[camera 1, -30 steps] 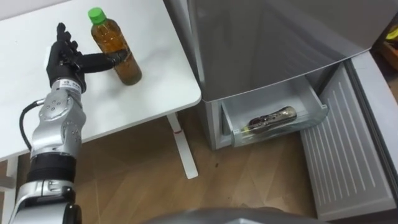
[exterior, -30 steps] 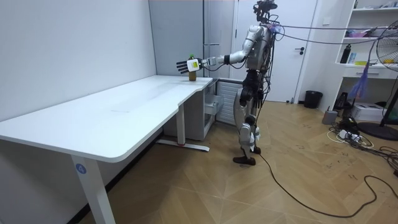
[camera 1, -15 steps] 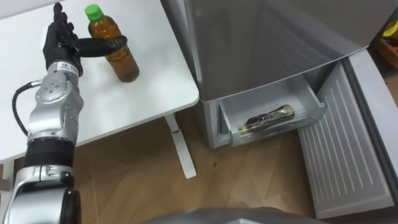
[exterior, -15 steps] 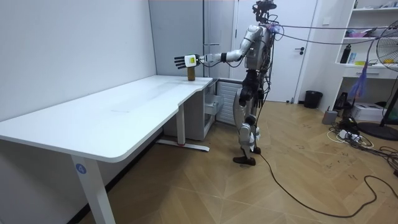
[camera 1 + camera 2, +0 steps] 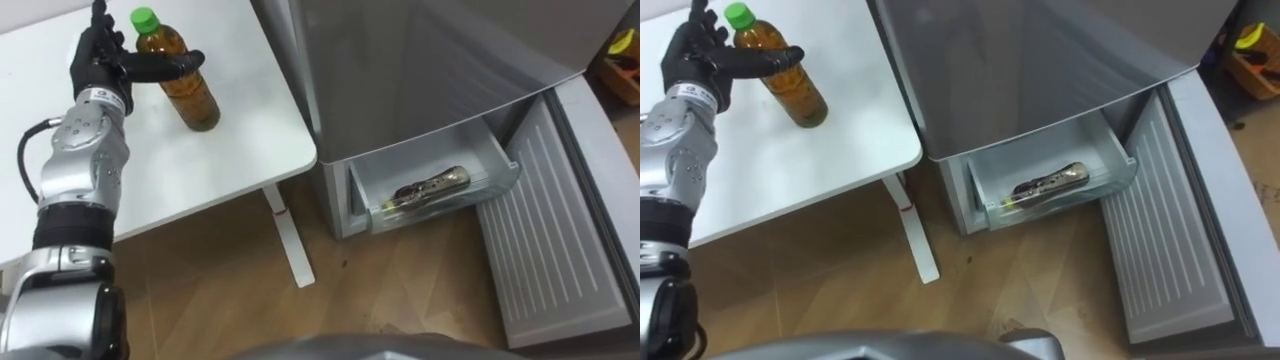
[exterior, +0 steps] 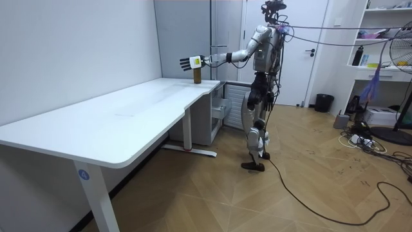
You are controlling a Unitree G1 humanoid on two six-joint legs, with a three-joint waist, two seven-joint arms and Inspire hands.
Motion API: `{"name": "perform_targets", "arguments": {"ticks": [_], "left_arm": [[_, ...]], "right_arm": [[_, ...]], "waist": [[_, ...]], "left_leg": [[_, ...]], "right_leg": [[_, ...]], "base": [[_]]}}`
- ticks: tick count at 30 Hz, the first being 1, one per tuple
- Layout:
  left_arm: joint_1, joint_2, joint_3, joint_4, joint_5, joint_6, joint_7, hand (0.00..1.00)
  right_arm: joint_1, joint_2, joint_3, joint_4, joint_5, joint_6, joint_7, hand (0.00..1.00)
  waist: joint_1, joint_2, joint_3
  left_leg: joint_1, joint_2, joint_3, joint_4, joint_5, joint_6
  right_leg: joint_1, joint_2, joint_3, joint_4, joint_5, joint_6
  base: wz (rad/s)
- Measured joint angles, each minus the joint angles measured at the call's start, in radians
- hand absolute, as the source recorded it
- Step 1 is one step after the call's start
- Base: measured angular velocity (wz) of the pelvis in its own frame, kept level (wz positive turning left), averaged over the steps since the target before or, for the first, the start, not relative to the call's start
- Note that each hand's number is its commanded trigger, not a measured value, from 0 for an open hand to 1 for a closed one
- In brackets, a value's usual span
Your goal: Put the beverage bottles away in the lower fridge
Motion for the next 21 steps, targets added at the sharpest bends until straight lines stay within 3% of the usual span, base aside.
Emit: {"name": "perform_targets", "arguments": {"ticks": [4, 11, 15, 21], "left_arm": [[0.0, 0.016, 0.0, 0.02, -0.03, 0.011, -0.008, 0.0], [-0.003, 0.027, 0.0, 0.048, -0.063, 0.013, -0.015, 0.0], [-0.003, 0.027, 0.0, 0.055, -0.097, 0.015, -0.033, 0.0], [-0.003, 0.027, 0.0, 0.066, -0.116, 0.017, -0.05, 0.0]], "right_arm": [[-0.01, 0.0, 0.0, -0.002, 0.001, 0.012, -0.007, 0.0], [-0.009, 0.0, 0.0, -0.003, 0.0, 0.041, -0.008, 0.0], [-0.014, 0.0, -0.001, -0.003, 0.0, 0.042, -0.007, 0.0], [-0.016, 0.0, -0.009, -0.01, -0.006, 0.042, -0.008, 0.0]], "waist": [[-0.018, 0.001, 0.0094], [-0.018, -0.001, 0.0109], [-0.017, -0.009, 0.0161], [-0.022, -0.008, 0.0156]], "left_leg": [[-0.001, 0.006, 0.0, 0.001, -0.002, 0.0], [-0.001, 0.007, 0.014, 0.003, -0.003, -0.001], [0.002, 0.008, 0.014, 0.002, -0.003, -0.001], [0.002, 0.007, 0.014, 0.001, -0.003, -0.001]], "right_leg": [[-0.003, 0.001, 0.002, 0.003, 0.0, 0.0], [-0.008, 0.003, 0.015, 0.004, 0.0, 0.0], [-0.006, 0.003, 0.016, 0.003, 0.0, 0.0], [-0.006, 0.003, 0.016, 0.002, 0.0, 0.0]], "base": [[-0.02], [-0.06], [0.0], [0.0]]}}
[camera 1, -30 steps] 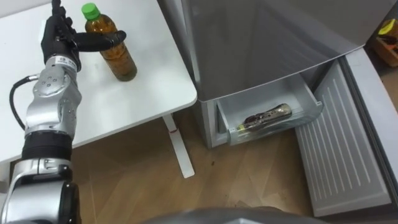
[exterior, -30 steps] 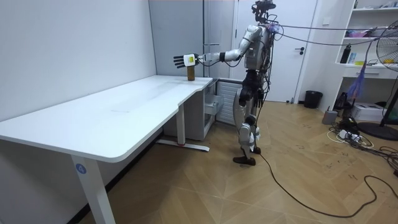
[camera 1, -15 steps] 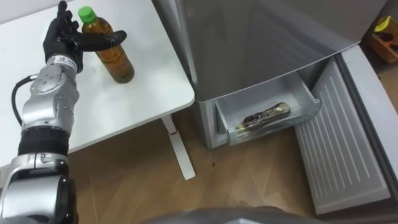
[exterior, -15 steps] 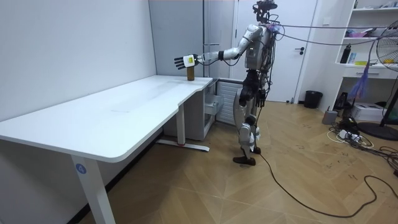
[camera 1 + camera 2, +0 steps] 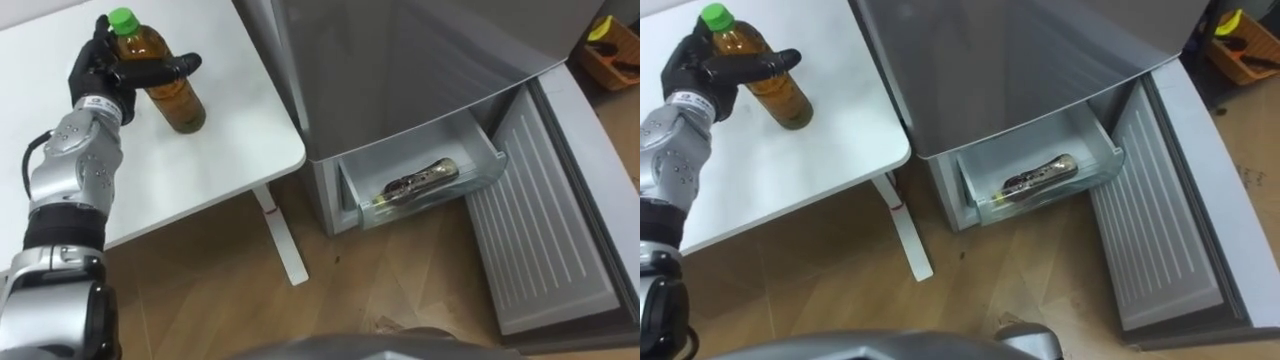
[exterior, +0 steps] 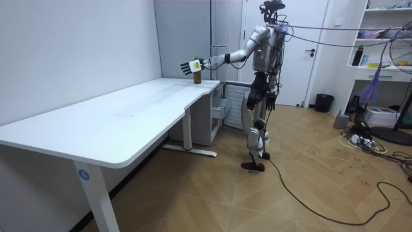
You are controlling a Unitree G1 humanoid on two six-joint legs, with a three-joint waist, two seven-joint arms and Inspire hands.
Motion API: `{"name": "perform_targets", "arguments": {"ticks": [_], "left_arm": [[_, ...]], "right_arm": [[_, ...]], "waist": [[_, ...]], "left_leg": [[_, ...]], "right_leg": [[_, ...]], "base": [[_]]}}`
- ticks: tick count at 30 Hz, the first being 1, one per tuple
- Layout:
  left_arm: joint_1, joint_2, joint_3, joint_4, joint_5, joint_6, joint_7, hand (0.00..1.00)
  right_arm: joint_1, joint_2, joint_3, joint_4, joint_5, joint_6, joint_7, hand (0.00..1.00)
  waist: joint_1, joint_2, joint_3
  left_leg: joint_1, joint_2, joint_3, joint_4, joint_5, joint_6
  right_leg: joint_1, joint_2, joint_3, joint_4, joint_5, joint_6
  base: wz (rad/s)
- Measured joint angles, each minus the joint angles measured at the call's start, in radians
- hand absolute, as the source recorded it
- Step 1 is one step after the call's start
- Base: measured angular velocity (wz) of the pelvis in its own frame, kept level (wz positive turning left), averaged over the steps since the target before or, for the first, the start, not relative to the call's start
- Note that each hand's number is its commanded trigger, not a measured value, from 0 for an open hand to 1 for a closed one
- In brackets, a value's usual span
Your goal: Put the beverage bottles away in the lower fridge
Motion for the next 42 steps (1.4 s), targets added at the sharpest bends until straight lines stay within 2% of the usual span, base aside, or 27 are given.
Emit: {"name": "perform_targets", "arguments": {"ticks": [4, 5, 6, 7, 8, 14, 24, 34, 42], "left_arm": [[0.0, 0.0, 0.0, 0.008, 0.0, 0.0, 0.0, 0.0], [0.0, 0.0, 0.0, 0.008, 0.001, 0.0, 0.0, 0.35], [0.0, 0.0, 0.0, 0.008, 0.001, 0.0, 0.0, 0.76], [0.0, 0.0, 0.0, 0.01, 0.001, 0.0, -0.001, 0.94], [0.0, 0.0, 0.0, 0.011, 0.001, 0.0, -0.001, 1.0], [-0.002, 0.0, -0.002, 0.029, 0.001, 0.0, -0.004, 1.0], [-0.017, 0.001, -0.017, 0.042, 0.001, 0.003, -0.002, 1.0], [-0.018, 0.001, -0.019, 0.046, 0.0, 0.013, 0.008, 1.0], [-0.018, 0.001, -0.049, 0.046, 0.001, 0.022, 0.006, 1.0]], "right_arm": [[-0.001, 0.0, 0.0, -0.002, -0.017, 0.0, -0.003, 0.0], [-0.001, 0.0, 0.0, -0.002, -0.017, 0.0, -0.005, 0.0], [0.0, 0.0, 0.0, -0.002, -0.017, 0.0, -0.01, 0.0], [0.0, 0.0, 0.0, -0.002, -0.017, 0.0, -0.014, 0.0], [0.0, 0.0, 0.0, -0.002, -0.017, 0.0, -0.017, 0.0], [0.002, 0.001, 0.001, -0.001, -0.023, 0.0, -0.022, 0.0], [0.0, 0.0, 0.0, -0.001, -0.031, 0.0, -0.024, 0.0], [0.005, 0.002, 0.001, -0.002, -0.031, 0.0, -0.019, 0.0], [-0.001, 0.001, 0.001, 0.002, -0.029, -0.004, -0.019, 0.0]], "waist": [[-0.002, -0.002, -0.0014], [-0.002, -0.003, -0.0019], [-0.001, -0.005, -0.003], [-0.001, -0.007, -0.0044], [0.0, -0.009, -0.0053], [-0.001, -0.012, -0.0067], [-0.004, -0.016, -0.0039], [-0.005, -0.009, -0.006], [-0.005, -0.001, -0.0012]], "left_leg": [[-0.001, -0.006, 0.0, 0.0, 0.0, 0.0], [-0.001, -0.006, 0.0, 0.0, 0.0, 0.0], [0.0, -0.006, 0.0, 0.0, 0.0, 0.0], [0.001, -0.006, 0.0, 0.0, 0.0, 0.0], [0.002, -0.006, 0.0, 0.0, 0.0, 0.0], [0.002, -0.006, 0.0, 0.002, 0.0, 0.0], [-0.009, -0.006, -0.001, 0.004, -0.001, 0.002], [-0.014, 0.002, 0.0, 0.006, -0.001, 0.001], [-0.01, 0.003, -0.003, 0.006, -0.001, 0.001]], "right_leg": [[0.0, 0.0, 0.001, 0.001, 0.0, 0.0], [-0.001, 0.0, 0.002, 0.001, 0.0, 0.0], [0.0, 0.0, 0.007, 0.002, 0.0, 0.0], [0.001, 0.0, 0.011, 0.002, 0.0, 0.0], [0.001, 0.001, 0.012, 0.002, 0.0, 0.0], [0.006, 0.001, 0.013, 0.003, 0.0, 0.0], [-0.004, 0.001, 0.013, 0.004, 0.0, 0.0], [-0.009, 0.001, 0.009, 0.006, 0.0, 0.0], [-0.009, 0.001, 0.005, 0.017, 0.0, 0.0]], "base": [[0.0], [0.0], [0.0], [-0.03], [0.0], [0.0], [0.0], [0.0], [0.0]]}}
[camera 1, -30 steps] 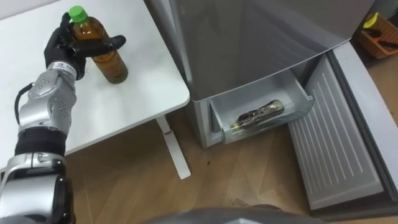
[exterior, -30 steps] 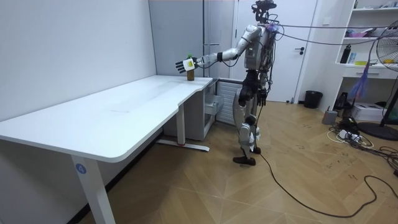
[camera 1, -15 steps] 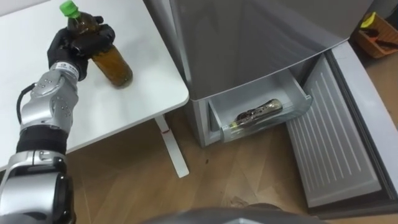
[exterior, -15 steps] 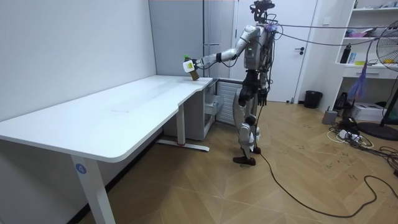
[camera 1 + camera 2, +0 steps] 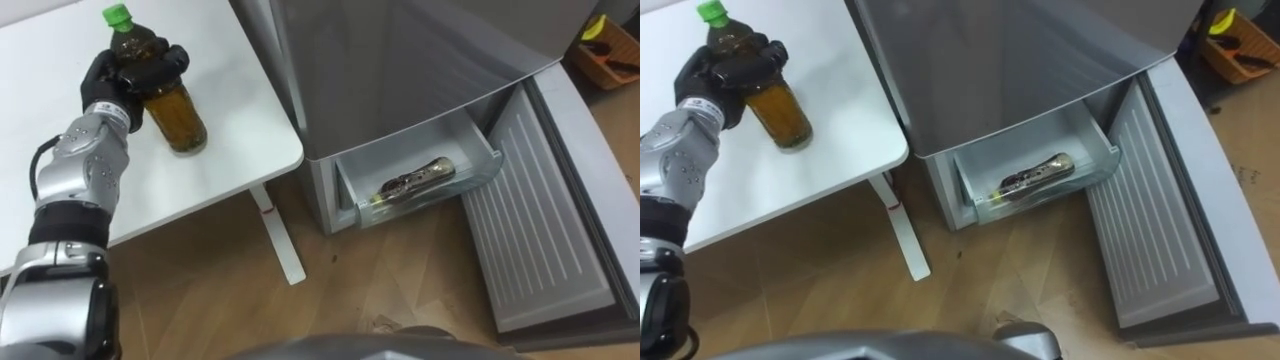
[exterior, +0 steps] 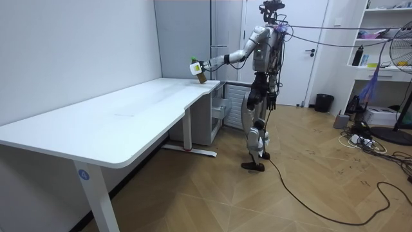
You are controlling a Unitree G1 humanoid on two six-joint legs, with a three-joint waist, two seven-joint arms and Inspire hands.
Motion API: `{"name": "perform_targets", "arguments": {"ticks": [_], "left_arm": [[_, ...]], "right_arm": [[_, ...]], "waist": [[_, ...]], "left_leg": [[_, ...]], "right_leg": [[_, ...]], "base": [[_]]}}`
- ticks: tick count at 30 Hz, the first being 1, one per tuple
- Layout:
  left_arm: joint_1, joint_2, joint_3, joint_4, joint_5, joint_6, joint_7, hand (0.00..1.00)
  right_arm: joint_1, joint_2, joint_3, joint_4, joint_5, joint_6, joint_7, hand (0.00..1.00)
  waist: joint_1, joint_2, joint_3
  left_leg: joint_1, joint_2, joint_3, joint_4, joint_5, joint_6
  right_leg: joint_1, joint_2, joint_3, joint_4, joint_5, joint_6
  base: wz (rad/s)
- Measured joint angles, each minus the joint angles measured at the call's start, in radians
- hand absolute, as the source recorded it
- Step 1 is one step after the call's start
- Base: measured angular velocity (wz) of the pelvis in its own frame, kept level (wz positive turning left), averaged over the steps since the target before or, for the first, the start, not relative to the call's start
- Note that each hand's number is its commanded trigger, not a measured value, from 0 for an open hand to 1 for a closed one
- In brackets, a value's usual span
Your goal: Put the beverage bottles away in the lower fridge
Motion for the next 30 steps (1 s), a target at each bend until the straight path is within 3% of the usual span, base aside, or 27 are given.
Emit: {"name": "perform_targets", "arguments": {"ticks": [15, 22, 24, 27, 30], "left_arm": [[0.004, 0.0, -0.028, -0.029, -0.012, 0.0, 0.002, 1.0], [0.099, -0.028, -0.028, -0.275, -0.011, -0.008, 0.024, 1.0], [0.149, -0.045, -0.027, -0.322, -0.011, -0.015, 0.025, 1.0], [0.215, -0.08, -0.028, -0.362, -0.006, -0.012, 0.027, 1.0], [0.252, -0.091, -0.028, -0.388, 0.003, -0.01, 0.034, 1.0]], "right_arm": [[-0.012, 0.007, 0.001, 0.005, 0.003, -0.014, -0.005, 0.0], [-0.042, 0.007, 0.015, 0.007, 0.005, -0.028, -0.014, 0.0], [-0.041, 0.007, 0.036, 0.001, 0.03, -0.028, -0.014, 0.0], [-0.041, 0.01, 0.042, -0.003, 0.048, -0.026, -0.015, 0.0], [-0.04, 0.021, 0.043, -0.001, 0.049, -0.026, -0.015, 0.0]], "waist": [[-0.009, 0.004, -0.0001], [0.012, -0.012, -0.004], [0.019, -0.017, -0.0072], [0.043, -0.024, -0.0056], [0.066, -0.032, -0.0072]], "left_leg": [[-0.014, -0.002, -0.013, 0.007, 0.0, 0.0], [-0.022, -0.011, -0.036, 0.01, 0.001, 0.0], [-0.021, -0.013, -0.047, 0.012, 0.001, 0.0], [-0.024, -0.015, -0.065, 0.018, 0.001, 0.0], [-0.031, -0.015, -0.085, 0.026, 0.001, 0.0]], "right_leg": [[-0.004, -0.001, -0.015, -0.003, 0.0, 0.0], [0.001, -0.006, -0.041, -0.009, 0.0, 0.0], [0.009, -0.006, -0.05, -0.018, 0.0, 0.0], [0.015, -0.009, -0.069, -0.019, 0.0, 0.0], [0.023, -0.012, -0.092, -0.028, 0.0, 0.0]], "base": [[0.02], [0.06], [0.15], [0.18], [0.21]]}}
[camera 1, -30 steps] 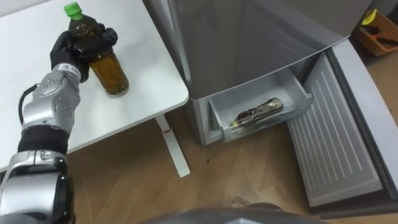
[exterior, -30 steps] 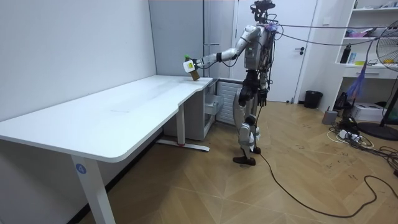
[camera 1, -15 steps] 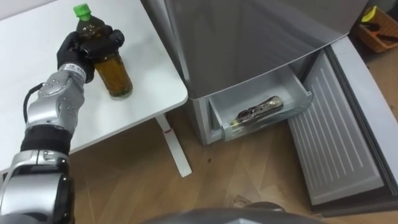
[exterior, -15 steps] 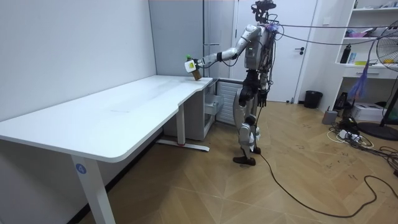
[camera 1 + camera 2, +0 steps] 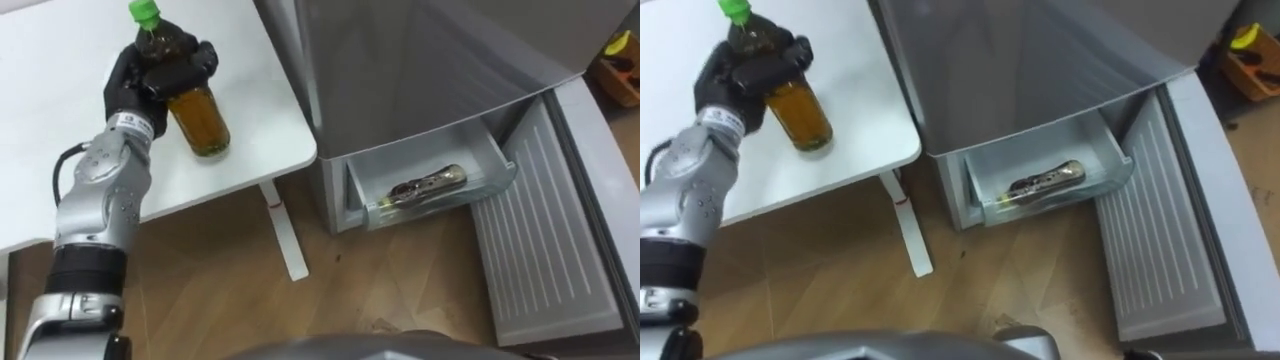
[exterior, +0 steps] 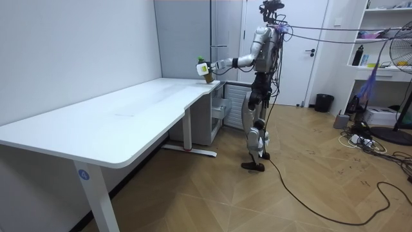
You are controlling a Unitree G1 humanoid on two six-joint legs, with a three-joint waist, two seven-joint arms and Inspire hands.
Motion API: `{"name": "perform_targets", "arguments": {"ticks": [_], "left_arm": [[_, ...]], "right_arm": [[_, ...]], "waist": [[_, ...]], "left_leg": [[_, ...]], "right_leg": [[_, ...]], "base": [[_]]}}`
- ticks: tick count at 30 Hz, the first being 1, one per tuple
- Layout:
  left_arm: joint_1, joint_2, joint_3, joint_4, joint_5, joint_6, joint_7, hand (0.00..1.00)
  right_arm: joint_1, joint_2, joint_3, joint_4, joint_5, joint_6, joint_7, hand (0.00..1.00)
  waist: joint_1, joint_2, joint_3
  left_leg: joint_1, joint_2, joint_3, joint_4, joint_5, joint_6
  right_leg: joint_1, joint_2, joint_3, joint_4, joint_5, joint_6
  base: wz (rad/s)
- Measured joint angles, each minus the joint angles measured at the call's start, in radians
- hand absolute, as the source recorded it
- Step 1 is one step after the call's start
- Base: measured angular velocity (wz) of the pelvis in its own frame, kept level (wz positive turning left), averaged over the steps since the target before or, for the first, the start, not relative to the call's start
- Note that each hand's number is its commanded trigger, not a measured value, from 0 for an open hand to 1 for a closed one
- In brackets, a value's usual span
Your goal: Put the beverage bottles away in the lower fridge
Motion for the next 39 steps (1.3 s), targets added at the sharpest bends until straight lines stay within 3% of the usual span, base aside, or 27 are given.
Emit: {"name": "perform_targets", "arguments": {"ticks": [3, 9, 16, 22, 27, 34, 39], "left_arm": [[0.041, -0.003, 0.002, -0.067, 0.0, 0.0, 0.006, 1.0], [0.126, -0.064, -0.001, -0.152, -0.001, -0.001, 0.001, 1.0], [0.201, -0.073, -0.038, -0.339, -0.003, -0.001, 0.006, 1.0], [0.251, -0.105, -0.043, -0.351, -0.044, -0.002, -0.026, 1.0], [0.305, -0.105, -0.089, -0.351, -0.046, -0.002, -0.066, 1.0], [0.341, -0.105, -0.167, -0.349, -0.148, 0.004, -0.103, 1.0], [0.373, -0.105, -0.213, -0.348, -0.162, 0.004, -0.119, 1.0]], "right_arm": [[-0.004, 0.01, 0.0, -0.001, 0.002, -0.002, -0.002, 0.0], [-0.028, 0.021, 0.04, -0.002, 0.117, -0.008, -0.007, 0.0], [-0.05, 0.013, 0.136, -0.005, 0.193, -0.04, -0.007, 0.0], [-0.057, 0.01, 0.156, -0.005, 0.192, -0.041, -0.008, 0.0], [-0.064, 0.014, 0.193, -0.003, 0.221, -0.043, -0.008, 0.0], [-0.077, 0.007, 0.234, -0.003, 0.24, -0.026, -0.007, 0.0], [-0.079, 0.003, 0.254, -0.035, 0.235, -0.027, -0.005, 0.0]], "waist": [[0.019, -0.005, -0.0013], [0.057, -0.01, -0.001], [0.069, -0.007, 0.0006], [0.089, -0.006, 0.0048], [0.091, -0.018, 0.0128], [0.11, -0.021, 0.014], [0.115, -0.016, 0.0122]], "left_leg": [[-0.006, -0.002, -0.019, 0.003, 0.001, 0.002], [-0.019, -0.017, -0.068, 0.007, 0.005, 0.006], [-0.065, -0.021, -0.11, 0.037, 0.004, 0.005], [-0.061, -0.02, -0.114, 0.032, 0.006, 0.002], [-0.066, -0.022, -0.118, 0.035, 0.006, 0.003], [-0.08, -0.026, -0.128, 0.038, 0.006, 0.003], [-0.082, -0.026, -0.129, 0.041, 0.006, 0.003]], "right_leg": [[0.005, -0.007, -0.027, -0.009, 0.0, 0.001], [0.029, -0.014, -0.068, -0.026, -0.001, 0.004], [0.028, -0.015, -0.134, -0.039, -0.001, 0.004], [0.029, -0.02, -0.144, -0.039, -0.001, 0.004], [0.03, -0.018, -0.166, -0.039, -0.001, 0.004], [0.031, -0.021, -0.188, -0.037, -0.001, 0.005], [0.031, -0.019, -0.191, -0.037, -0.001, 0.005]], "base": [[0.23], [0.23], [0.3], [0.03], [0.04], [0.08], [0.0]]}}
